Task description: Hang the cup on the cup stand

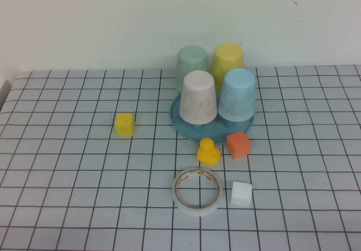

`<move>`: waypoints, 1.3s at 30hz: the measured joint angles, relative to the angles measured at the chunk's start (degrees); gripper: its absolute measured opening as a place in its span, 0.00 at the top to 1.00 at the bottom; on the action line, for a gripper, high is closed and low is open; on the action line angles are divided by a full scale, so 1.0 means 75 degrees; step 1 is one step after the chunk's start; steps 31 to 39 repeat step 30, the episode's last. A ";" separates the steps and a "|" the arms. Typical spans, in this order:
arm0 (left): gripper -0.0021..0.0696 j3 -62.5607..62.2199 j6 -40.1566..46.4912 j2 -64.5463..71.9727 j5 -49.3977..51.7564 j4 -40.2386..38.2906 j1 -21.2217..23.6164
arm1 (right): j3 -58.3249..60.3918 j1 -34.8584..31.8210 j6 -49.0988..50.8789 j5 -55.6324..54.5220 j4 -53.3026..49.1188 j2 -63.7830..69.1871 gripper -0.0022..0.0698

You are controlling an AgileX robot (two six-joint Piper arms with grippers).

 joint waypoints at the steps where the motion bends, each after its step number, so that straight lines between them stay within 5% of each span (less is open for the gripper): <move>1: 0.97 0.0000 0.0176 0.0000 0.0056 -0.0023 0.0000 | 0.0000 0.0000 0.0000 0.0000 0.0000 0.0000 0.97; 39: 0.97 -0.0013 0.0731 0.0000 0.0162 -0.0266 0.0000 | 0.0000 0.0000 0.0000 0.0000 0.0000 0.0000 0.97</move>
